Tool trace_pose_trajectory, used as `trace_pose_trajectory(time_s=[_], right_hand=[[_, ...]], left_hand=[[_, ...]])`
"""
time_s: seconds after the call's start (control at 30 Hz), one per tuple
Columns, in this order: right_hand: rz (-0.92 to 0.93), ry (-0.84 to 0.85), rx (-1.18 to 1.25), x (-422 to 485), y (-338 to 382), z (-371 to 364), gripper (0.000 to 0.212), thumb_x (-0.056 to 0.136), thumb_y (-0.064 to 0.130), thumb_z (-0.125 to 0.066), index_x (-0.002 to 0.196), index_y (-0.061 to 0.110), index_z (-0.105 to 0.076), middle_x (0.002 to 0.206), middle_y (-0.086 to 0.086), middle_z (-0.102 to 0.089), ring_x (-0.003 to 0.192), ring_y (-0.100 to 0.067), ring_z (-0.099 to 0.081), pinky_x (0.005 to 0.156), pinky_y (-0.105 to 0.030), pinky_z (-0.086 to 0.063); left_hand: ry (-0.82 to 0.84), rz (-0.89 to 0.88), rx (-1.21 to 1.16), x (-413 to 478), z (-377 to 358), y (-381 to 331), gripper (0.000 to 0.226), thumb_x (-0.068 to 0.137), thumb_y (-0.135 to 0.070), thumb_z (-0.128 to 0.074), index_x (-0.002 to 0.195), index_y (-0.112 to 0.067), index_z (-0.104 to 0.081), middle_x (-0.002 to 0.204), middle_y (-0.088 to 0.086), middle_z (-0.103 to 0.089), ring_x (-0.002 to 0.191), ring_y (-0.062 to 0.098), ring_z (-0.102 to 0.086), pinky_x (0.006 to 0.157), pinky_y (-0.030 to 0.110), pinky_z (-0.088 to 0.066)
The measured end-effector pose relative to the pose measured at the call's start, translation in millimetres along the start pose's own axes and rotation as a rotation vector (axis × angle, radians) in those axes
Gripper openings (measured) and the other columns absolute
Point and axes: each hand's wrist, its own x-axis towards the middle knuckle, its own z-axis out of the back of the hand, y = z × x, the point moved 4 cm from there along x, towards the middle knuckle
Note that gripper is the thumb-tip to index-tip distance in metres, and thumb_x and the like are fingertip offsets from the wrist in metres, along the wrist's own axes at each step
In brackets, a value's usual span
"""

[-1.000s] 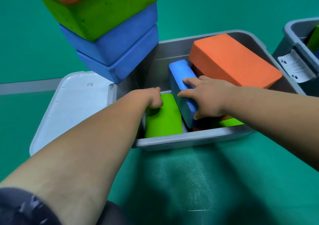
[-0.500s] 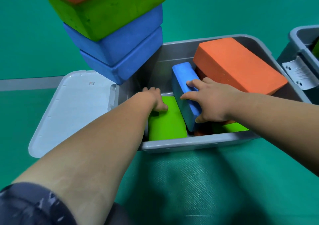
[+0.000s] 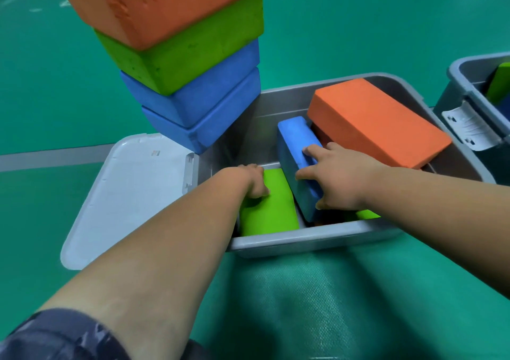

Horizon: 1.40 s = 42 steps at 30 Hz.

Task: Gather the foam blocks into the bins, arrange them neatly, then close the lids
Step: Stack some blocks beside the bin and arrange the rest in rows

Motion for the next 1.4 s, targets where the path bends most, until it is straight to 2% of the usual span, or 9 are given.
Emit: trace_pose_trajectory(time_s=[0.2, 0.43, 0.63, 0.73, 0.93, 1.1, 1.17, 1.27, 1.4], right_hand=[[-0.006, 0.014, -0.006, 3.1, 0.0, -0.7, 0.068, 0.080, 0.059, -0.068, 0.143, 0.047, -0.046, 0.145, -0.005, -0.038, 0.103, -0.035, -0.048, 0.093, -0.043, -0.051], [0.016, 0.021, 0.000, 7.1, -2.1, -1.7, 0.076, 0.081, 0.068, -0.070, 0.148, 0.046, -0.043, 0.145, -0.006, -0.037, 0.109, -0.035, -0.048, 0.094, -0.044, -0.051], [0.003, 0.018, -0.013, 8.6, -3.4, -2.2, 0.077, 0.079, 0.069, -0.071, 0.147, 0.044, -0.045, 0.142, -0.006, -0.039, 0.107, -0.036, -0.048, 0.094, -0.046, -0.051], [-0.010, 0.015, 0.011, 8.5, -5.5, -3.6, 0.079, 0.078, 0.070, -0.072, 0.147, 0.046, -0.044, 0.142, -0.005, -0.038, 0.109, -0.035, -0.046, 0.094, -0.047, -0.052], [-0.013, 0.022, 0.022, 7.8, -5.7, 1.4, 0.080, 0.076, 0.070, -0.073, 0.147, 0.050, -0.044, 0.142, -0.001, -0.039, 0.109, -0.032, -0.046, 0.092, -0.043, -0.051], [-0.017, 0.050, 0.045, 6.0, -7.1, 2.5, 0.082, 0.075, 0.069, -0.074, 0.148, 0.053, -0.041, 0.146, -0.001, -0.036, 0.112, -0.032, -0.048, 0.098, -0.043, -0.049], [-0.018, 0.053, 0.044, 4.7, -6.2, 1.1, 0.082, 0.077, 0.067, -0.074, 0.149, 0.052, -0.038, 0.147, -0.003, -0.035, 0.114, -0.033, -0.048, 0.100, -0.045, -0.048], [-0.018, 0.062, 0.025, 0.7, -4.3, -3.5, 0.080, 0.084, 0.057, -0.072, 0.154, 0.049, -0.031, 0.156, -0.006, -0.026, 0.123, -0.034, -0.044, 0.106, -0.045, -0.045], [-0.015, 0.083, 0.042, -3.2, -6.0, -5.3, 0.082, 0.087, 0.045, -0.069, 0.156, 0.049, -0.025, 0.164, -0.006, -0.015, 0.135, -0.034, -0.038, 0.113, -0.047, -0.040]], left_hand=[[0.055, 0.063, -0.097, 8.6, -3.4, 5.1, 0.078, 0.094, -0.054, -0.060, 0.158, -0.019, -0.034, 0.162, 0.008, -0.040, 0.140, 0.032, -0.049, 0.114, 0.046, -0.042], [0.032, 0.167, -0.017, 6.2, -2.0, 10.9, 0.095, 0.095, -0.069, -0.052, 0.163, -0.011, -0.020, 0.167, 0.016, -0.018, 0.150, 0.039, -0.030, 0.119, 0.050, -0.034], [-0.131, 0.155, 0.059, -10.3, 27.5, 9.1, 0.118, 0.069, -0.092, -0.061, 0.155, -0.015, -0.040, 0.154, 0.016, -0.032, 0.142, 0.037, -0.032, 0.112, 0.051, -0.037], [-0.123, 0.160, 0.084, -26.1, 47.4, 7.9, 0.125, 0.058, -0.097, -0.063, 0.152, -0.018, -0.047, 0.150, 0.015, -0.036, 0.140, 0.036, -0.033, 0.110, 0.050, -0.039], [-0.245, 0.201, 0.159, -69.3, 65.8, -14.2, 0.116, 0.061, -0.087, -0.074, 0.150, -0.020, -0.043, 0.139, 0.011, -0.041, 0.129, 0.032, -0.042, 0.097, 0.045, -0.045], [-0.312, 0.154, 0.084, -104.5, 73.7, -26.1, 0.080, 0.078, -0.051, -0.077, 0.144, -0.018, -0.045, 0.137, 0.008, -0.052, 0.123, 0.031, -0.055, 0.085, 0.042, -0.048], [-0.312, 0.129, 0.045, -117.6, 76.4, -25.9, 0.070, 0.081, -0.045, -0.074, 0.139, -0.017, -0.047, 0.134, 0.005, -0.059, 0.117, 0.031, -0.062, 0.077, 0.039, -0.047], [-0.350, 0.128, 0.029, -138.1, 76.0, -21.8, 0.079, 0.078, -0.061, -0.075, 0.137, -0.018, -0.048, 0.130, 0.002, -0.061, 0.114, 0.030, -0.064, 0.075, 0.037, -0.045], [-0.476, 0.213, -0.063, -145.2, 68.3, -9.3, 0.084, 0.083, -0.076, -0.061, 0.137, -0.015, -0.040, 0.124, 0.008, -0.065, 0.112, 0.033, -0.064, 0.071, 0.038, -0.041]])
